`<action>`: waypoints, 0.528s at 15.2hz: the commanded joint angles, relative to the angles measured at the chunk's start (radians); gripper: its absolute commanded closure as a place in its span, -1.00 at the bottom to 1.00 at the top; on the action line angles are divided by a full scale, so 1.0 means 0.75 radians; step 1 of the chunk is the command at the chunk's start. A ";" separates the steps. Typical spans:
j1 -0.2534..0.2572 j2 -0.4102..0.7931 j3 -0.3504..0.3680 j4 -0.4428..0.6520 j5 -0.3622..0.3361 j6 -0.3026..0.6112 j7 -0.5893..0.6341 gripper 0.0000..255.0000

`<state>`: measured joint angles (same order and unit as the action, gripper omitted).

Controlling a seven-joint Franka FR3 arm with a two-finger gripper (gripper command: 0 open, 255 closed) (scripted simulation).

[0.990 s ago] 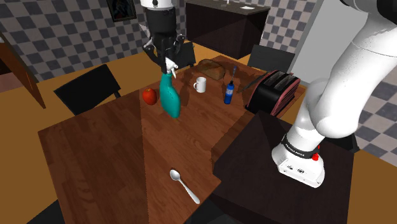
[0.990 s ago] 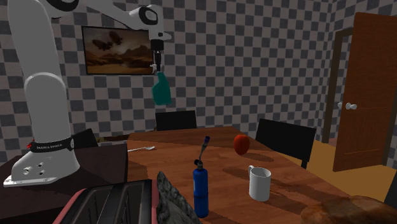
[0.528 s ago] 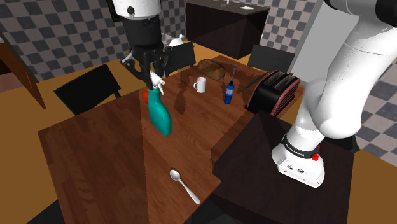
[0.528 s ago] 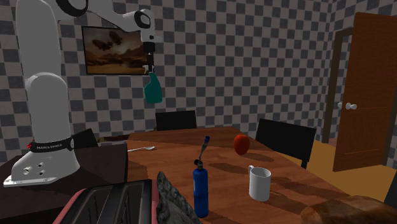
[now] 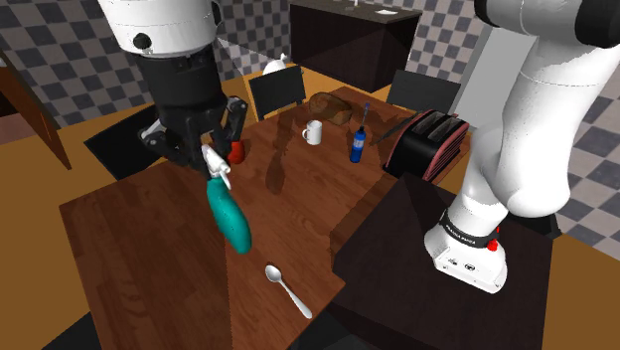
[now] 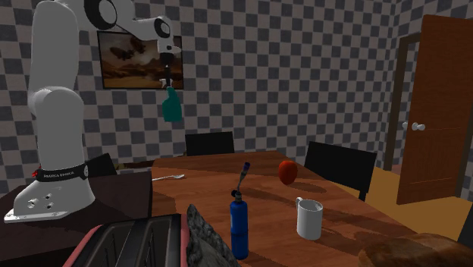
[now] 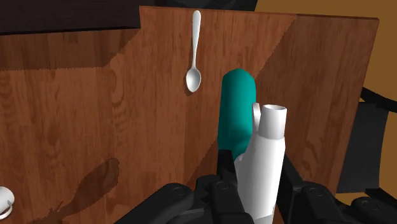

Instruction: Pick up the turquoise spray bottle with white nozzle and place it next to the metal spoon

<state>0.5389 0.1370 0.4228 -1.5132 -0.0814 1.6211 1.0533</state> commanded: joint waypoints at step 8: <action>0.054 0.073 0.029 -0.019 -0.033 0.082 0.091 1.00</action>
<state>0.5800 0.1925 0.4450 -1.5147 -0.1065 1.6699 1.1217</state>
